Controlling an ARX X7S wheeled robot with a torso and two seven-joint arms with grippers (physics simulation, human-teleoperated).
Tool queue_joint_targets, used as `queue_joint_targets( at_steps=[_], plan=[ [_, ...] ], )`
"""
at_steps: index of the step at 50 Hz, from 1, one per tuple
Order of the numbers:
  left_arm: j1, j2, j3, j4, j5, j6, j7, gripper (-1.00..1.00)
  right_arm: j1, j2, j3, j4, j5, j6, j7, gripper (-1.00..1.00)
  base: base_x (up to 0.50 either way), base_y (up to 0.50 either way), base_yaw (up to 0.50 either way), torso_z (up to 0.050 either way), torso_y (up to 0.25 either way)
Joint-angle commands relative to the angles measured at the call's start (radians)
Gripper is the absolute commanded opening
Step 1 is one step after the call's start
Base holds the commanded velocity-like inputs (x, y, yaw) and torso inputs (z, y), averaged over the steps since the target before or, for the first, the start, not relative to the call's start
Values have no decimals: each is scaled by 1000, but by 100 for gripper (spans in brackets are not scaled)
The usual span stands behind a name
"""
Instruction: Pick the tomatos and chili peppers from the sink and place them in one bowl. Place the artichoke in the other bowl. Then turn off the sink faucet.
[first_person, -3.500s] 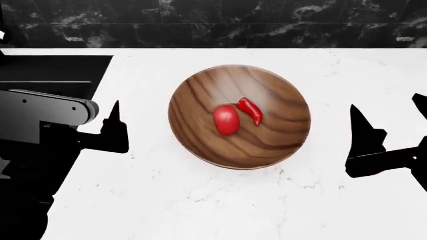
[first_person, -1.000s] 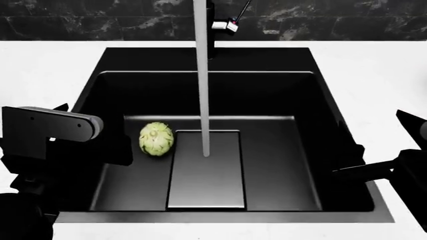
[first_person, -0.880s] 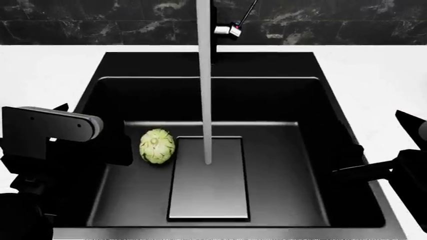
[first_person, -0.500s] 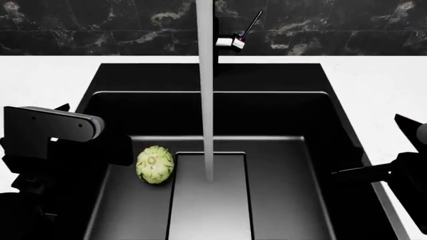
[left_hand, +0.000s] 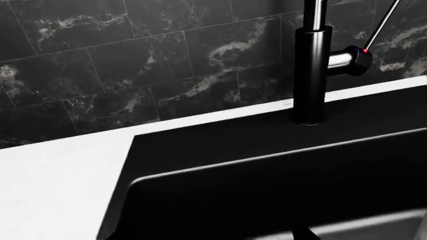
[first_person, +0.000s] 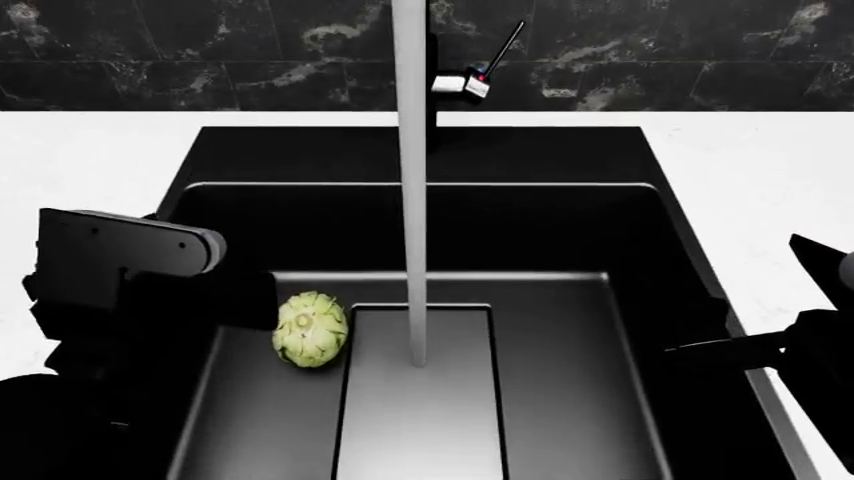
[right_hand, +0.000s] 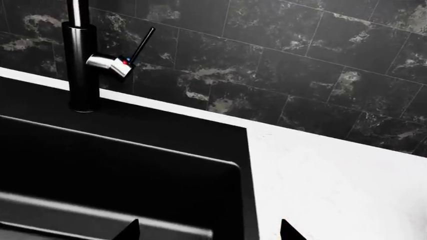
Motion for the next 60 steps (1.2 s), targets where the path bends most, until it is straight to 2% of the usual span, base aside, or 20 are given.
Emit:
queue_joint_targets(
  at_steps=[1,4,5,9,12,13,15,19,20,23,30,37,60],
  plan=[
    [-166,94,92,-111,-46,-140,11,100,6,0,2,2,19,-2,10,100,0,0,0,0,0],
    [-216,140,124,-187,-54,-179,31,100,19,1,-14,11,20,0,11,100,0,0,0,0,0],
    [-247,178,135,-258,-70,-197,42,100,28,2,-26,17,18,3,9,100,0,0,0,0,0],
    [-373,264,223,-408,-3,-264,116,100,38,0,-36,23,14,1,6,100,0,0,0,0,0],
    [-430,301,261,-472,-32,-334,157,100,23,-6,-30,23,2,-5,-3,100,0,0,0,0,0],
    [-450,320,299,-494,36,-322,167,100,17,-10,-31,24,-8,-8,-11,100,0,0,0,0,0],
    [-466,332,320,-526,39,-321,240,100,12,-15,-33,25,-20,-12,-18,100,0,0,0,0,0],
    [-507,381,360,-669,89,-340,253,100,-1,-30,-47,26,-50,-20,-38,100,0,0,0,0,0],
    [-508,407,337,-726,71,-343,229,100,-10,-34,-45,27,-59,-24,-44,100,0,0,0,0,0],
    [-520,424,398,-762,76,-376,320,100,32,-25,-64,34,-38,-16,-31,100,0,0,0,0,0],
    [-562,475,430,-890,121,-372,351,100,35,-16,-63,31,-19,-12,-14,100,0,0,0,0,0],
    [-564,516,501,-1021,199,-311,453,100,53,-21,-90,32,-18,-9,-6,100,0,0,0,0,0],
    [-541,627,584,-1335,275,-239,602,100,63,44,-45,16,87,-5,53,100,0,0,0,0,0]
  ],
)
